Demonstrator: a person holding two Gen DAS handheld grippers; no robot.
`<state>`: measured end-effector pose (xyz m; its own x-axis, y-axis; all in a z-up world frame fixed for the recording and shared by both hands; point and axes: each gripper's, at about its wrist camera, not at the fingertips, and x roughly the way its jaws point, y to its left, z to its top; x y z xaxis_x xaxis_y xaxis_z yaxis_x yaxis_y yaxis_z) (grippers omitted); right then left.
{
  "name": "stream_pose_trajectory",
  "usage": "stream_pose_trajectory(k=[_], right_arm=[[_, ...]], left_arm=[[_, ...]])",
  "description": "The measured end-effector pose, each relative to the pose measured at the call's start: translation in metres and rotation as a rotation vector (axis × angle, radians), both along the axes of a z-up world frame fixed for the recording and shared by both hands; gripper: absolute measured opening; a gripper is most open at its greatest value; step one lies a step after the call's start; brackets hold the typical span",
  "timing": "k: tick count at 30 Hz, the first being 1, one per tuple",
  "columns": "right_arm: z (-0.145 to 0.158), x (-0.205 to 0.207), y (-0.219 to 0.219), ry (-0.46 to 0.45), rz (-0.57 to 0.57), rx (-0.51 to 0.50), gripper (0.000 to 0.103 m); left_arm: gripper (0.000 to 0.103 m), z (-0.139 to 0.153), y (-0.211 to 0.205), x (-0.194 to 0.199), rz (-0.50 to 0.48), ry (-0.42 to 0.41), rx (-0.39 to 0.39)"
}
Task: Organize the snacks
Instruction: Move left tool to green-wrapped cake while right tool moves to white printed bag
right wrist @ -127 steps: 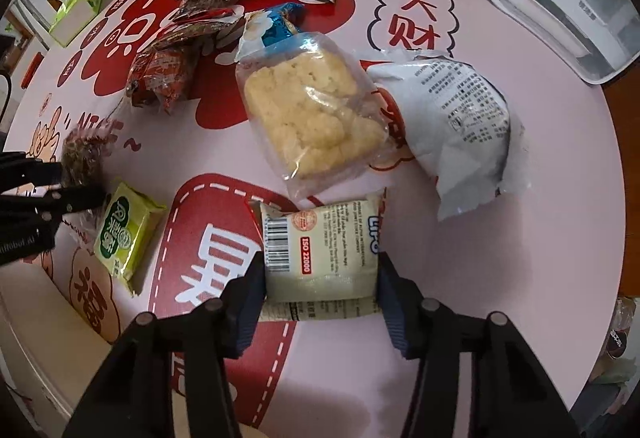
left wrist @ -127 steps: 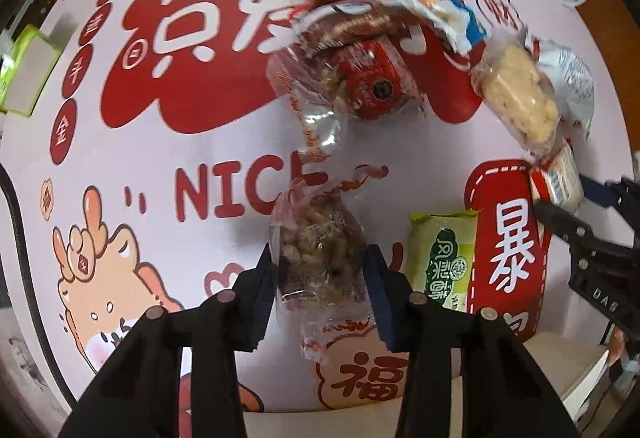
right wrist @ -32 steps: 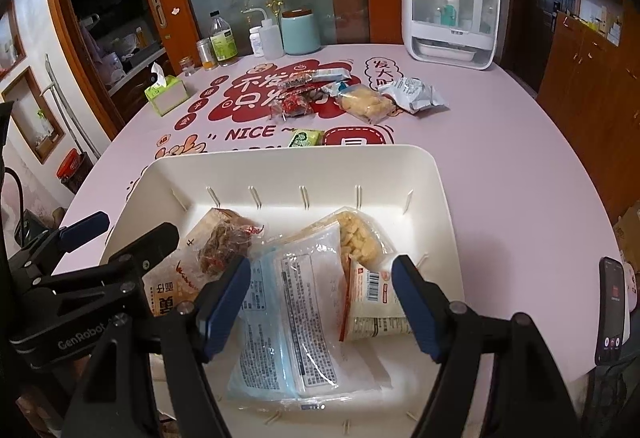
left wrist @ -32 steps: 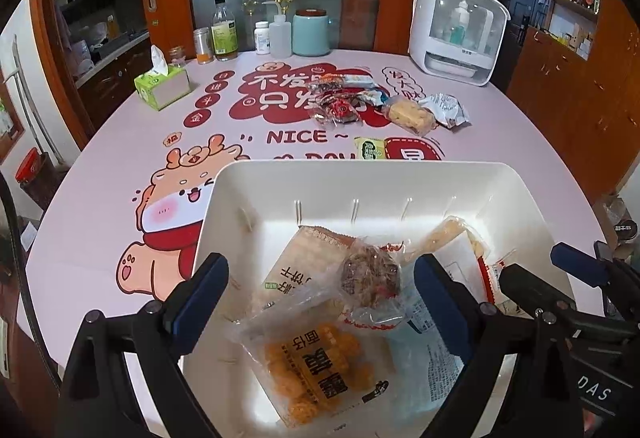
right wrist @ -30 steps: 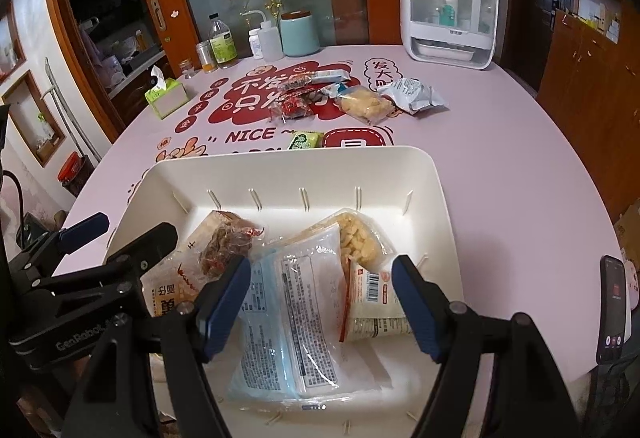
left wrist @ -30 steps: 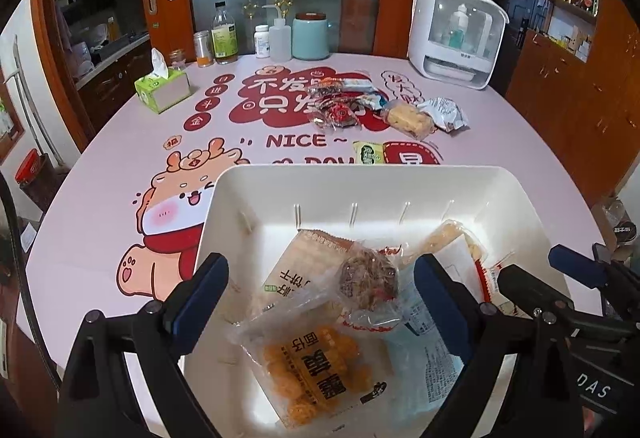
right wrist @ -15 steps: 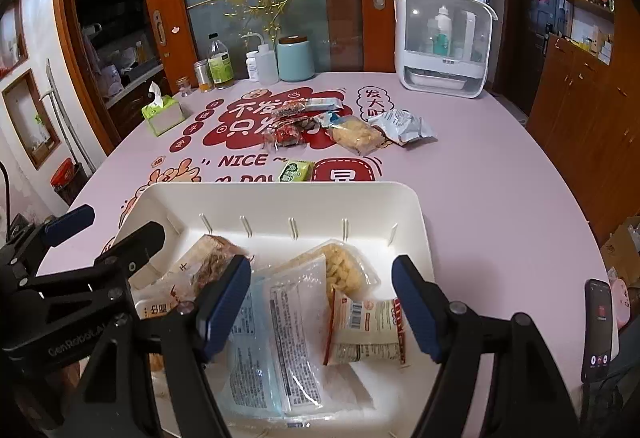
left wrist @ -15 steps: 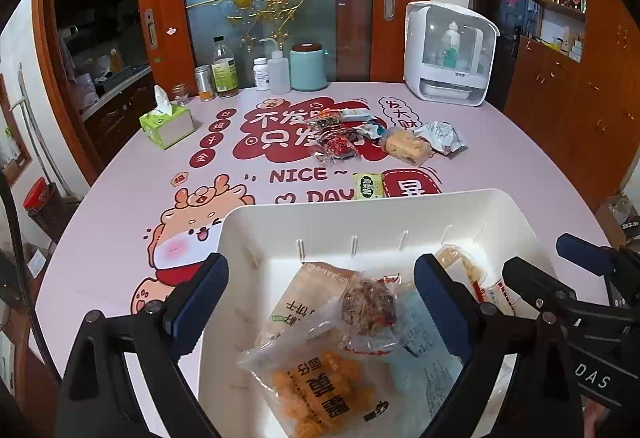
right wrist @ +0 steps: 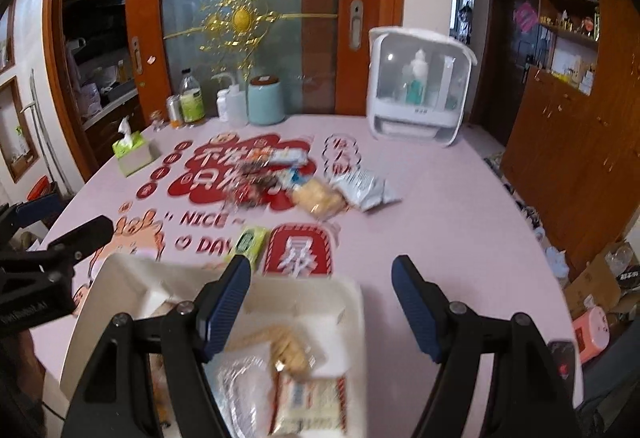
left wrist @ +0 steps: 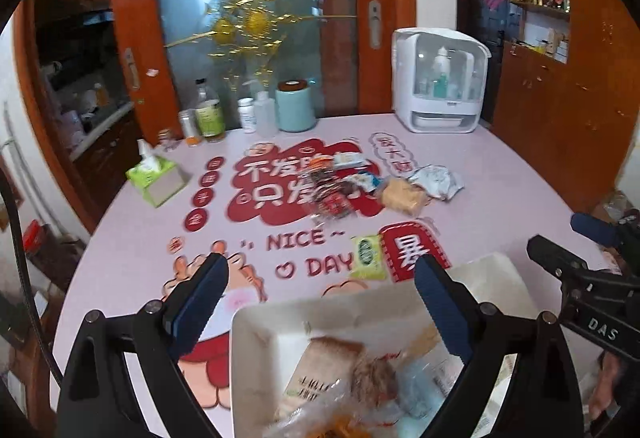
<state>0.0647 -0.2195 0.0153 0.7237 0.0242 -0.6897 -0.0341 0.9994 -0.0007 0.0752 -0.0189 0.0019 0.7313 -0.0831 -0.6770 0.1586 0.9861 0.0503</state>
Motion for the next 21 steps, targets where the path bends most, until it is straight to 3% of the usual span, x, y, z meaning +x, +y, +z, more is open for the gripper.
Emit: stream_pose_trajectory(k=[5,12,19,21], right_arm=[[0.019,0.031,-0.014,0.008,0.044,0.031,0.074],[0.041,0.092,-0.029,0.001,0.043,-0.044,0.074],[0.026,0.168,-0.054,0.134,0.046,-0.032,0.074],[0.015,0.185,-0.06,0.171,0.048,-0.018,0.074]], left_arm=[[0.093,0.014,-0.003,0.046,-0.051,0.091,-0.031],[0.093,0.01,-0.022,0.113,-0.061,0.232,-0.039],[0.092,-0.053,-0.057,0.173,-0.048,0.472,-0.001],[0.086,-0.077,-0.066,0.182,-0.043,0.539,0.021]])
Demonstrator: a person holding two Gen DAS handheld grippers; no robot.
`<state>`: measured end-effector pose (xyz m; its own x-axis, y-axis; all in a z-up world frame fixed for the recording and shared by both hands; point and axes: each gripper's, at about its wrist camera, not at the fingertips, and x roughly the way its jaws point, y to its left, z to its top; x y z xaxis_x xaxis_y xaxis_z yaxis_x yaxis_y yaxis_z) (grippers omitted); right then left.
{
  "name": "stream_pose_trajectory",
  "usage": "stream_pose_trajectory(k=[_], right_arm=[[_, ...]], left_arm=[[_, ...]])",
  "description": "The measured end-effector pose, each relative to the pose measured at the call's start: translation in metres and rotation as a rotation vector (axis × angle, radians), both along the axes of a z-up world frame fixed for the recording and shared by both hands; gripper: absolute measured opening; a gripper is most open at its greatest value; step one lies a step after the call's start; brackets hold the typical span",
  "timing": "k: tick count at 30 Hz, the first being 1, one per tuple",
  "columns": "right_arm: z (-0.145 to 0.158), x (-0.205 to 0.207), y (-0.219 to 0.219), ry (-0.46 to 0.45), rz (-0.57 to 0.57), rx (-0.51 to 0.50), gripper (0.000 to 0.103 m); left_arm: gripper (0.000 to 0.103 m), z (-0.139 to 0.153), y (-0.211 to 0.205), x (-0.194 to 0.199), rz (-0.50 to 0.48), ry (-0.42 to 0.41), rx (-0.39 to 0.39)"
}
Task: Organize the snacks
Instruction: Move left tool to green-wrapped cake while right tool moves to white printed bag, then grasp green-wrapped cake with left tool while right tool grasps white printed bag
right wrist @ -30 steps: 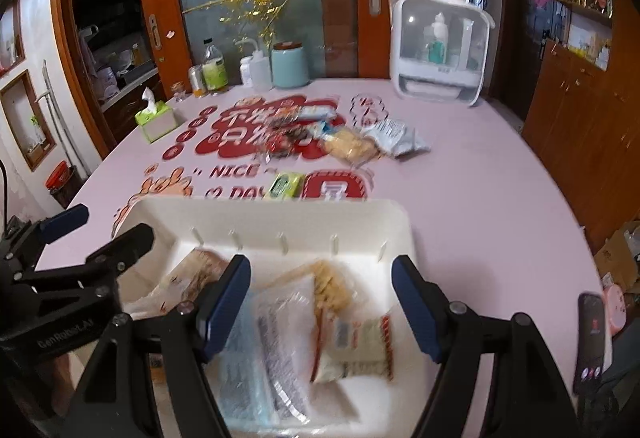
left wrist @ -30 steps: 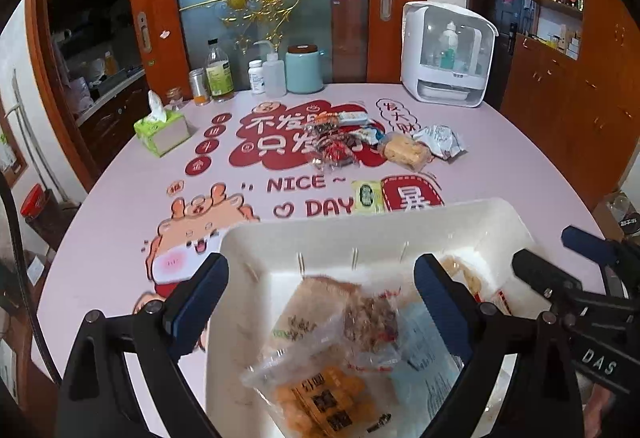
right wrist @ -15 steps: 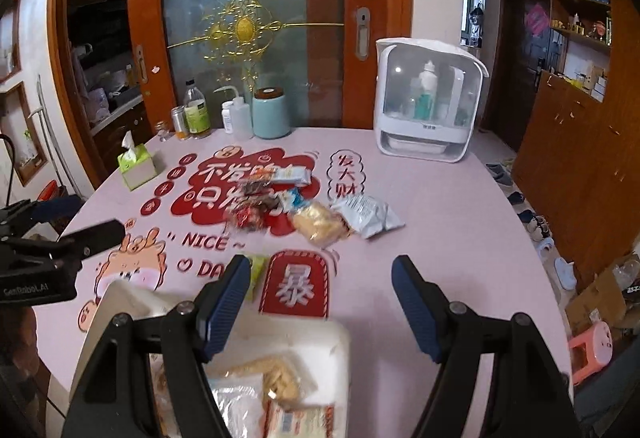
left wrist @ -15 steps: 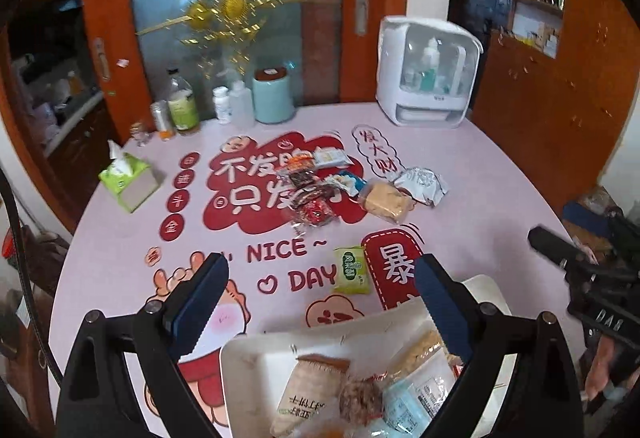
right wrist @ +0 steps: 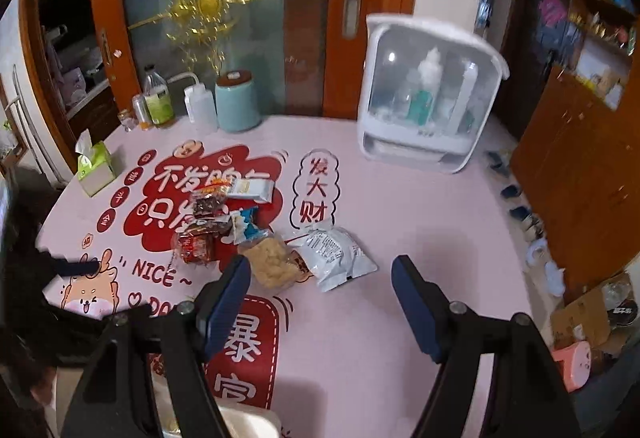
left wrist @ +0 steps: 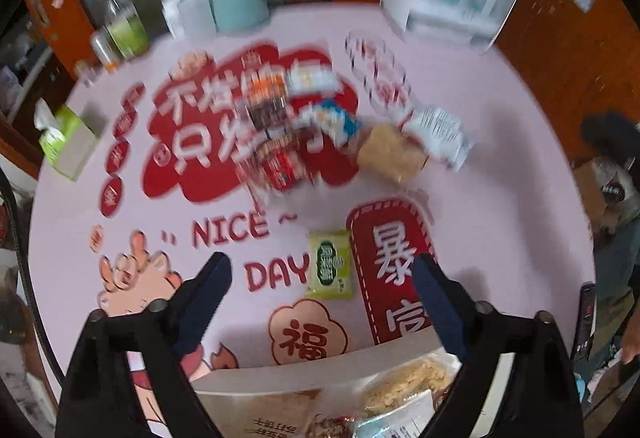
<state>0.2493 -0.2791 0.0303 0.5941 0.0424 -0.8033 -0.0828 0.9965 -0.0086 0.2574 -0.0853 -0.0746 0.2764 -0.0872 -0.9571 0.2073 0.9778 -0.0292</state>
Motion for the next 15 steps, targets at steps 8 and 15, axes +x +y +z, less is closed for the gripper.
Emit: stream_pose_trajectory(k=[8,15], right_arm=[[-0.066,0.058,-0.024,0.143,-0.017,0.046,0.074],[-0.12,0.098,-0.03,0.232,-0.02,0.072,0.074]], left_arm=[[0.081,-0.085,-0.024,0.023,0.001,0.226,0.083],[0.068,-0.13,-0.033,0.032,-0.003,0.36,0.112]])
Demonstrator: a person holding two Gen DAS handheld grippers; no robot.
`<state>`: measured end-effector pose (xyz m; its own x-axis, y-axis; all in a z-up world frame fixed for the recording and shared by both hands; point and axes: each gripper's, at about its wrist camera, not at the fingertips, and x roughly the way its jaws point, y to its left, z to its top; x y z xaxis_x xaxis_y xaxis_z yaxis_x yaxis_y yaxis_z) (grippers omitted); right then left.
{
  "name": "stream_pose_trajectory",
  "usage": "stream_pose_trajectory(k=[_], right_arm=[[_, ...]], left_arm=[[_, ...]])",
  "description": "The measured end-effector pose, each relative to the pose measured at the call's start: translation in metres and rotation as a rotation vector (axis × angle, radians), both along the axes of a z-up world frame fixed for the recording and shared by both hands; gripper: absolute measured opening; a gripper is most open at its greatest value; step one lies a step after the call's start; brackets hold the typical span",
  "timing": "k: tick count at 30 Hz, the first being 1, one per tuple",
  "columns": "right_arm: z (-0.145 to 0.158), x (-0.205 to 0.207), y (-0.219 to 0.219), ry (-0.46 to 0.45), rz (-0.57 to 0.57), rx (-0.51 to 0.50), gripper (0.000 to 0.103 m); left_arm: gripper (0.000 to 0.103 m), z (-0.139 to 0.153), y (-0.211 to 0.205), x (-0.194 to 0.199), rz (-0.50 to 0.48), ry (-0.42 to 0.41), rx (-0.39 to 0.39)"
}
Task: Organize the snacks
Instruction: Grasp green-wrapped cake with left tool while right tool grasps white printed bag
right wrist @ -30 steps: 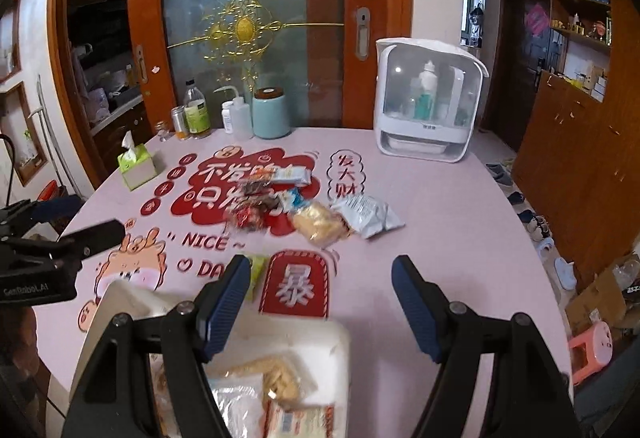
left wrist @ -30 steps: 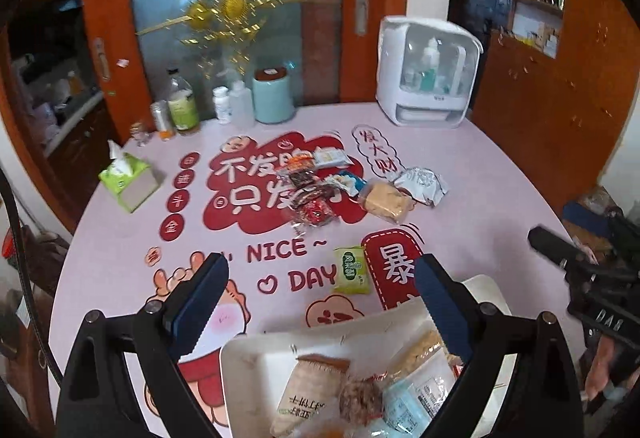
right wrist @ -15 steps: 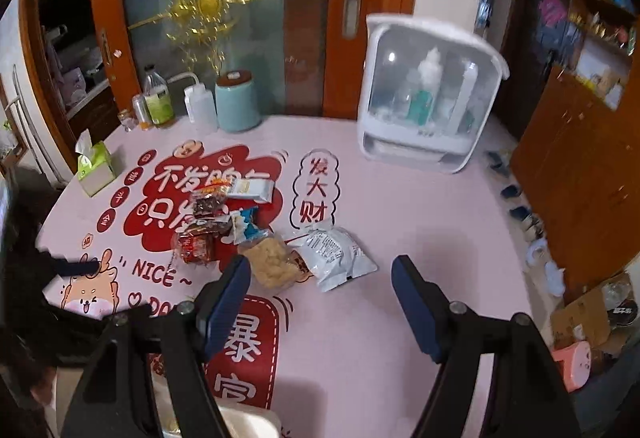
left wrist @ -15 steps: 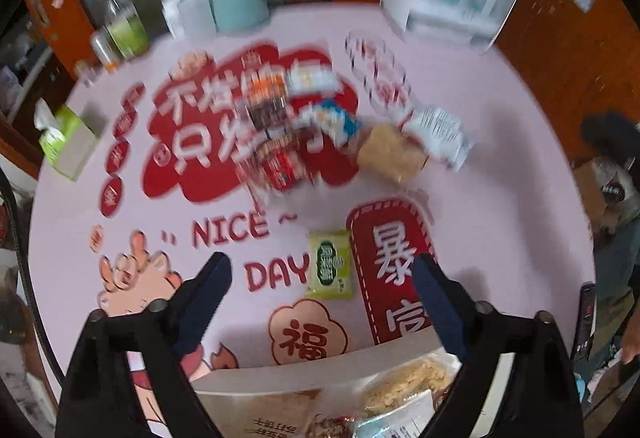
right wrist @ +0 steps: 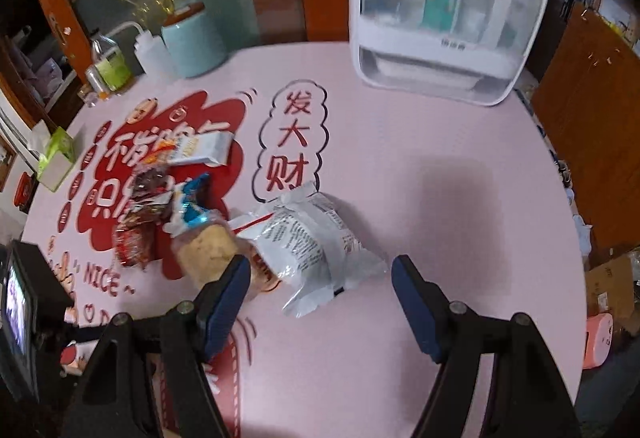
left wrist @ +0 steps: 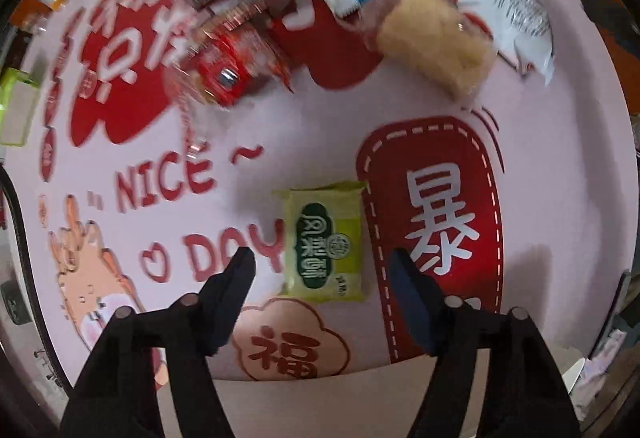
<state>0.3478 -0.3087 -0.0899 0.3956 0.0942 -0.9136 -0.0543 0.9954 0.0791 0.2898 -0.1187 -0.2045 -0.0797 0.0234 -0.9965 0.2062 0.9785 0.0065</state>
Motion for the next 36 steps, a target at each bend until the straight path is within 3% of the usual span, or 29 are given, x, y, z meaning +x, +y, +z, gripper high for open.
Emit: stream_pose_trajectory(k=[3,6,7,9,11,17,23,28,36], right_arm=[[-0.018,0.014,-0.001,0.012,0.009,0.01,0.074],[-0.034,0.024,-0.002,0.03,0.012,0.039,0.074],[-0.04,0.027,-0.002,0.041,0.016,0.049,0.074],[-0.051,0.031,0.001,0.058,0.028,0.054,0.074],[-0.061,0.033,0.004,0.079,0.035,0.034,0.074],[-0.091,0.029,0.018,0.155,0.09,0.008,0.071],[-0.081,0.017,0.02,0.124,0.077,0.011,0.053],[-0.064,-0.003,0.022,0.094,0.034,-0.033,0.049],[-0.009,-0.049,0.033,0.021,0.033,0.012,0.048]], left_arm=[[0.068,-0.016,0.002,0.0,0.02,0.054,-0.004],[0.066,-0.017,0.002,-0.001,0.022,0.029,-0.007],[0.063,-0.016,0.003,0.0,0.032,0.019,-0.007],[0.045,-0.014,0.007,0.002,0.03,-0.006,0.001],[0.036,-0.012,0.013,0.004,0.028,-0.014,-0.001],[0.036,-0.011,0.033,0.005,0.067,-0.041,-0.073],[0.035,-0.009,0.055,0.005,0.117,-0.071,-0.116],[0.035,0.018,0.083,0.001,0.133,-0.131,-0.134],[0.035,0.083,0.097,-0.026,0.132,-0.262,-0.111]])
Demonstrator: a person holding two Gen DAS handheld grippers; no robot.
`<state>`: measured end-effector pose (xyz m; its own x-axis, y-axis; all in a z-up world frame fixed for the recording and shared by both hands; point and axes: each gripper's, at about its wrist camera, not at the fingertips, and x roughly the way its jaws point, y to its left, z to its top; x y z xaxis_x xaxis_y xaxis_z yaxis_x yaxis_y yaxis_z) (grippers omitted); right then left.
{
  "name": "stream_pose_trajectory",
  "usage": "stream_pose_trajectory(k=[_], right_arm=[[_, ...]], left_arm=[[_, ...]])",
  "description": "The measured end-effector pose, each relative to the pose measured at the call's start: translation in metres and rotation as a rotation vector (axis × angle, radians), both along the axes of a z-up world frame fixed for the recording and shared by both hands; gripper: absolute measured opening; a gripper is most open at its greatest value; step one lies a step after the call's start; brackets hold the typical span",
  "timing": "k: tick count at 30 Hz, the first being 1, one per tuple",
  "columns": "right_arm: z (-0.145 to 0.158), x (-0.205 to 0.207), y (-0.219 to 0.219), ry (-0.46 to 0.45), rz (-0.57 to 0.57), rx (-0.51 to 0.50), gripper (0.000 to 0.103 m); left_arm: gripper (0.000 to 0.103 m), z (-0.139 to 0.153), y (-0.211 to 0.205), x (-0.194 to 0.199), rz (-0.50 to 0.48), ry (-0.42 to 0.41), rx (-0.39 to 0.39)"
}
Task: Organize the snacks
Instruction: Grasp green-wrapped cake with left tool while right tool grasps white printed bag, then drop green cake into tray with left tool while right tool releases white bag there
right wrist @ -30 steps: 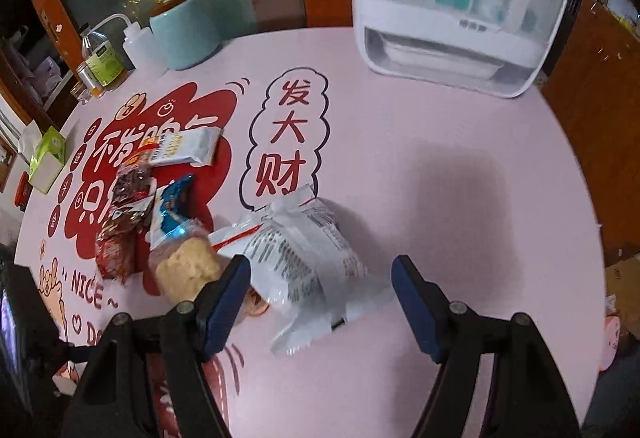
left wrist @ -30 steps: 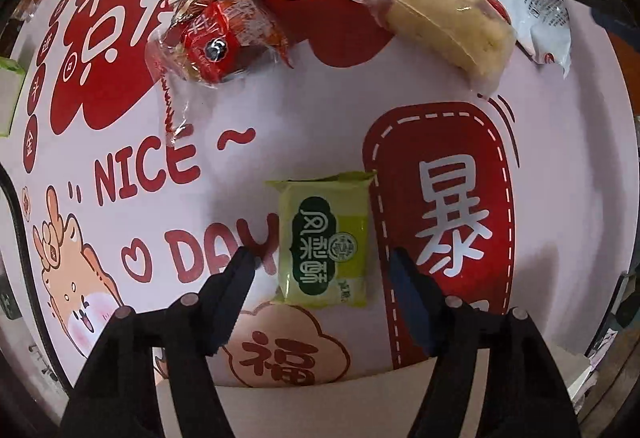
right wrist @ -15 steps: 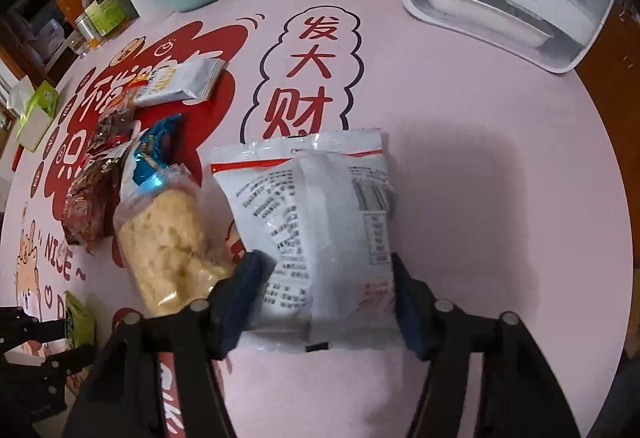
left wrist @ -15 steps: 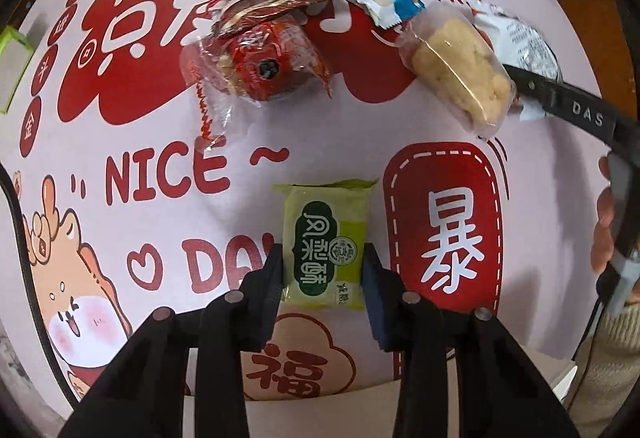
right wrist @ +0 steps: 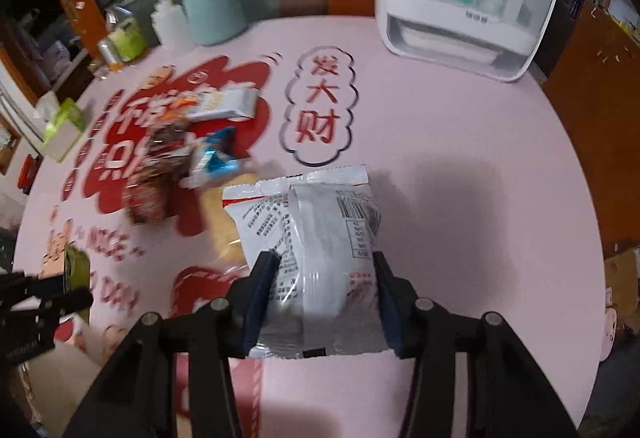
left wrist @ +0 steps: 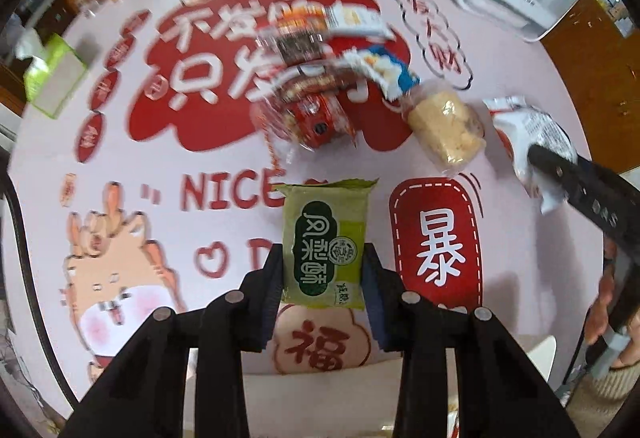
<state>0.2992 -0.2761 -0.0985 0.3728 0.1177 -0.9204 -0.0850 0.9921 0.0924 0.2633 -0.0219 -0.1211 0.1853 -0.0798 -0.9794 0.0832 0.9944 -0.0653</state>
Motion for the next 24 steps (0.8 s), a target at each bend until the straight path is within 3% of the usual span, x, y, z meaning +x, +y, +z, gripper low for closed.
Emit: stream_pose_trajectory(k=[12,18,24], right_arm=[[0.104,-0.097,0.025,-0.156,0.014,0.099,0.048],[0.137,-0.143,0.039,-0.223,0.041,0.116,0.048],[0.156,-0.18,0.05,-0.273,0.059,0.151,0.048]], left_arm=[[0.035,0.097,-0.011,-0.084,-0.051,-0.225,0.048],[0.035,0.121,-0.003,-0.121,-0.068,-0.295,0.063],[0.035,0.141,0.008,-0.155,-0.064,-0.348,0.027]])
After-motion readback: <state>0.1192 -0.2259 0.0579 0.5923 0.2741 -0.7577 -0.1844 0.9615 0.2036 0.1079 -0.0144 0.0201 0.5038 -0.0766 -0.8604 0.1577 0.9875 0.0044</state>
